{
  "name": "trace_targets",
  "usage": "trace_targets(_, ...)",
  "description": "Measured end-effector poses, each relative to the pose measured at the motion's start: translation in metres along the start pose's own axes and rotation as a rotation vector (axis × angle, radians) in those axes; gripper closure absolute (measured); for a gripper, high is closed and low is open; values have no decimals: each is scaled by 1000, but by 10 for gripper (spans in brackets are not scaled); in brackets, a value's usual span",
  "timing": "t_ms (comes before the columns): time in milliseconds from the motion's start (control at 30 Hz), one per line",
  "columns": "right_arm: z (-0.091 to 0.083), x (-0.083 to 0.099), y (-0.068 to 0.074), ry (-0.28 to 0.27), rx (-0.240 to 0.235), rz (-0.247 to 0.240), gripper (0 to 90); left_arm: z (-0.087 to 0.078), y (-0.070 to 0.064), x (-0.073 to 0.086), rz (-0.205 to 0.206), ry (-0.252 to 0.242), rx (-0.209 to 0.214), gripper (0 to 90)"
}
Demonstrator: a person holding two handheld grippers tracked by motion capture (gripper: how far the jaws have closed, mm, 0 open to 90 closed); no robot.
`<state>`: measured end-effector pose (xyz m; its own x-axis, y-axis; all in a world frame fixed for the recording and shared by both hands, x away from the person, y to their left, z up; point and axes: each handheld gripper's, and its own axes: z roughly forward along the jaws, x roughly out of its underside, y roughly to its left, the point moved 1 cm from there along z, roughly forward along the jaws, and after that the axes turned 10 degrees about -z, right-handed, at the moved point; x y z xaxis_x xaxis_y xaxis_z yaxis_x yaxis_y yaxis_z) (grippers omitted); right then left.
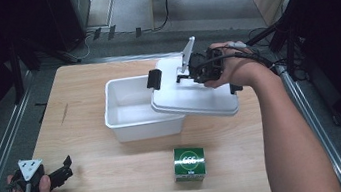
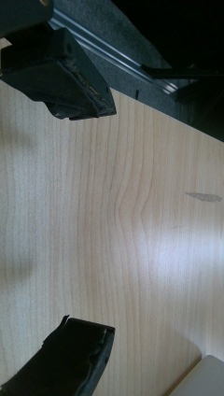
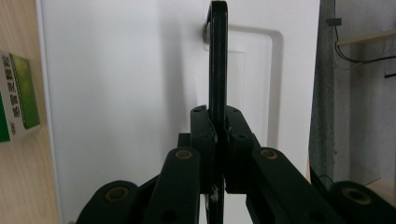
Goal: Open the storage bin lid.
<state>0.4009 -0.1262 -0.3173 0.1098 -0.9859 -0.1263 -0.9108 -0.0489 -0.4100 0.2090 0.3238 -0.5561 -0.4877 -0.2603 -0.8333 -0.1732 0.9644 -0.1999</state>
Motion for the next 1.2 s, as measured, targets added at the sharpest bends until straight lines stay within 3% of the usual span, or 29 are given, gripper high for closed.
trace_targets(233,-2,33,7,6,2,57,851,-1,-2,1,32,-26,0,0)
trace_targets(400,-8,63,15,28,2,100,851,-1,-1,1,20,-15,14,0)
trace_targets(600,-11,83,23,44,2,130,851,-1,2,1,-7,-9,32,0)
trace_targets(800,-8,105,33,54,-3,167,851,-1,2,1,4,-9,28,0)
trace_targets(1200,20,114,49,55,0,180,851,-1,2,1,5,-7,29,0)
